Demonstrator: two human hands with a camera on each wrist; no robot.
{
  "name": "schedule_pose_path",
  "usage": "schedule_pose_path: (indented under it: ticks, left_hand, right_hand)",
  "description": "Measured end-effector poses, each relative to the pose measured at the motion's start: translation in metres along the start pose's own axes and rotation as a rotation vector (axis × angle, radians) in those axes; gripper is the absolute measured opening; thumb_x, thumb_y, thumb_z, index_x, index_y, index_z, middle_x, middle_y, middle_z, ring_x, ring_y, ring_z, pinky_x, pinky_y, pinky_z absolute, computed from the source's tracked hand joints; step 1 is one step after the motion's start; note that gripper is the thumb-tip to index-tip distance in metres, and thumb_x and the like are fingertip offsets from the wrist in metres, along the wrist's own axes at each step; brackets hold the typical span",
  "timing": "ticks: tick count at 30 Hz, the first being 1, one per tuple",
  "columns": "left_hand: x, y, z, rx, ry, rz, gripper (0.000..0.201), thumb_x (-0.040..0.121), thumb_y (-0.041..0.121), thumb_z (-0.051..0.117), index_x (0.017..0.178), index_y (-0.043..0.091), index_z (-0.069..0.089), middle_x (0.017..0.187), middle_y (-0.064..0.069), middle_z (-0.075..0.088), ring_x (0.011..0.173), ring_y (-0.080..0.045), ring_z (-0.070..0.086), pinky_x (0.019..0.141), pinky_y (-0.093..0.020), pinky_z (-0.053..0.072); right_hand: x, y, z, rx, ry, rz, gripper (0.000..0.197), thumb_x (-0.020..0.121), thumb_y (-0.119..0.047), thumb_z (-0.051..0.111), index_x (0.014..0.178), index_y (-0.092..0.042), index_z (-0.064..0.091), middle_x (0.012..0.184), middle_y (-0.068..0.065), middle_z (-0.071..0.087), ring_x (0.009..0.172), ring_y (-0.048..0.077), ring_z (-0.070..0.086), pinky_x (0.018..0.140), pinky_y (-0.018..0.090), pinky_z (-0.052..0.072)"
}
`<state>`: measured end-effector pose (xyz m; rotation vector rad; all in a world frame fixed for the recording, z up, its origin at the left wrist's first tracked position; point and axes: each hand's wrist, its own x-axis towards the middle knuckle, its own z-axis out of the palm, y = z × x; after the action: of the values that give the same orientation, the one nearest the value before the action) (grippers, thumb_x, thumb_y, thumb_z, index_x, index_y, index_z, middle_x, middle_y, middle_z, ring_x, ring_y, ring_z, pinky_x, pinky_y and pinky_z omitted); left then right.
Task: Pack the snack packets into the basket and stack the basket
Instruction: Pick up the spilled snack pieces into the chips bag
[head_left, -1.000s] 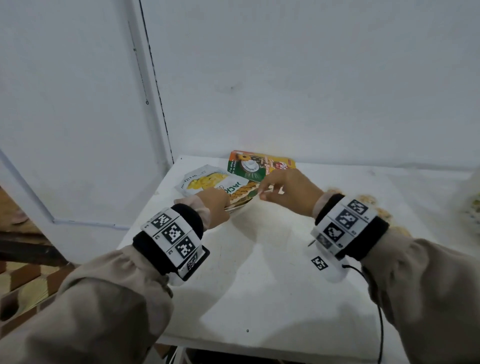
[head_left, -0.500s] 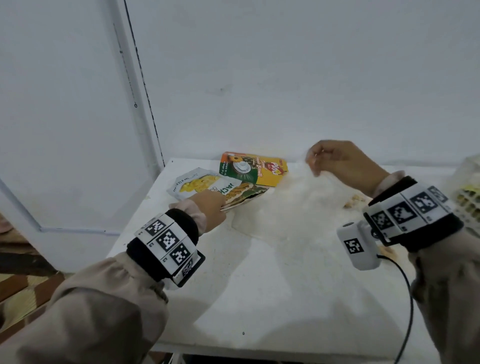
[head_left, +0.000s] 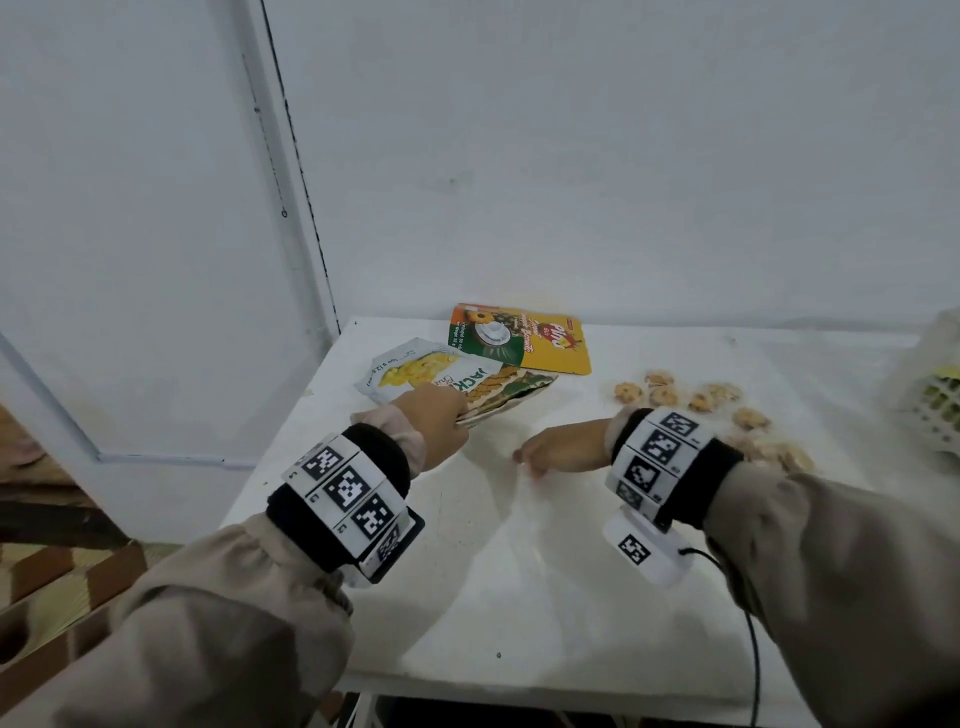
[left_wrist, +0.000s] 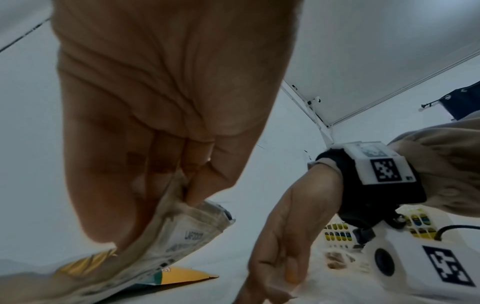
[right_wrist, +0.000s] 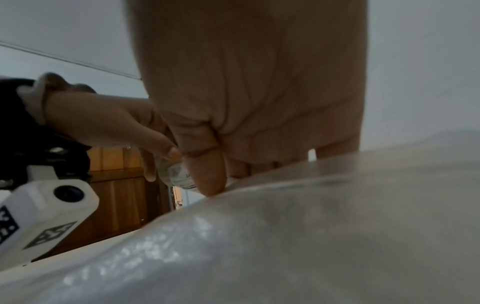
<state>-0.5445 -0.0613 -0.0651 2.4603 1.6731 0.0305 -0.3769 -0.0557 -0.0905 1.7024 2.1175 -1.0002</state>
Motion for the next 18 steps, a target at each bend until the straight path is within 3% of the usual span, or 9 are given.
schedule_pose_path:
  ticks: [2, 5, 7, 9, 12, 13, 15, 18]
  left_hand:
    - [0.0, 0.002, 0.004, 0.005, 0.0, 0.006, 0.019, 0.09, 0.013, 0.042, 0.093, 0.007, 0.06, 0.09, -0.011, 0.061, 0.077, -0.021, 0.049, 0.068, -0.025, 0.036]
    - [0.002, 0.005, 0.011, 0.014, -0.027, 0.015, 0.023, 0.09, 0.014, 0.042, 0.1, 0.005, 0.061, 0.101, -0.011, 0.064, 0.082, -0.024, 0.053, 0.071, -0.026, 0.038]
    - [0.003, 0.008, 0.015, 0.024, -0.052, 0.025, 0.024, 0.09, 0.016, 0.042, 0.103, 0.006, 0.06, 0.104, -0.011, 0.064, 0.087, -0.025, 0.056, 0.073, -0.028, 0.04]
    - [0.003, 0.011, 0.018, 0.029, -0.103, 0.042, 0.027, 0.091, 0.019, 0.043, 0.106, 0.006, 0.061, 0.104, -0.01, 0.064, 0.086, -0.024, 0.057, 0.073, -0.028, 0.042]
    - [0.003, 0.016, 0.019, 0.012, -0.155, 0.069, 0.03, 0.093, 0.021, 0.041, 0.113, 0.008, 0.06, 0.113, -0.009, 0.063, 0.094, -0.021, 0.059, 0.08, -0.028, 0.046]
    - [0.003, 0.018, 0.018, -0.004, -0.119, 0.08, 0.032, 0.095, 0.022, 0.039, 0.116, 0.009, 0.058, 0.118, -0.009, 0.06, 0.1, -0.022, 0.058, 0.085, -0.029, 0.046]
    - [0.002, 0.027, 0.014, -0.085, 0.043, 0.098, 0.033, 0.097, 0.026, 0.033, 0.117, 0.009, 0.053, 0.118, -0.007, 0.056, 0.099, -0.021, 0.054, 0.083, -0.03, 0.044]
    - [-0.001, 0.046, 0.013, -0.345, 0.417, 0.167, 0.045, 0.092, 0.05, 0.029, 0.112, 0.013, 0.044, 0.107, 0.003, 0.045, 0.097, -0.018, 0.045, 0.082, -0.027, 0.036]
  right_hand:
    - [0.002, -0.009, 0.002, 0.031, 0.004, -0.001, 0.041, 0.097, -0.008, 0.035, 0.136, 0.006, 0.037, 0.147, 0.016, 0.034, 0.134, 0.028, 0.031, 0.101, 0.023, 0.022]
    - [0.0, -0.012, 0.002, 0.055, 0.043, -0.063, 0.036, 0.097, -0.007, 0.035, 0.128, 0.008, 0.044, 0.141, 0.015, 0.041, 0.127, 0.026, 0.037, 0.1, 0.026, 0.023]
    - [-0.007, -0.008, -0.002, -0.021, 0.07, -0.15, 0.022, 0.095, -0.006, 0.039, 0.107, 0.002, 0.055, 0.12, 0.009, 0.052, 0.11, 0.018, 0.043, 0.097, 0.03, 0.03]
    - [-0.021, 0.0, -0.011, -0.016, 0.123, -0.205, 0.018, 0.093, -0.006, 0.042, 0.079, -0.011, 0.051, 0.087, -0.003, 0.051, 0.086, 0.012, 0.043, 0.082, 0.028, 0.035]
    - [-0.049, 0.016, -0.025, 0.069, 0.254, -0.233, 0.013, 0.091, -0.009, 0.05, 0.08, -0.009, 0.056, 0.075, -0.007, 0.053, 0.072, 0.007, 0.046, 0.07, 0.02, 0.037]
    - [-0.057, 0.023, -0.029, 0.126, 0.315, -0.245, 0.011, 0.089, -0.008, 0.053, 0.082, -0.005, 0.06, 0.074, -0.006, 0.058, 0.069, 0.007, 0.05, 0.07, 0.02, 0.04]
    - [-0.072, 0.034, -0.037, 0.251, 0.47, -0.237, 0.012, 0.085, -0.004, 0.056, 0.08, 0.003, 0.065, 0.064, -0.01, 0.064, 0.058, 0.004, 0.054, 0.064, 0.02, 0.043]
    - [-0.091, 0.048, -0.042, 0.447, 0.68, -0.176, 0.011, 0.082, -0.003, 0.059, 0.077, 0.005, 0.065, 0.056, -0.008, 0.065, 0.043, 0.0, 0.053, 0.041, 0.013, 0.037]
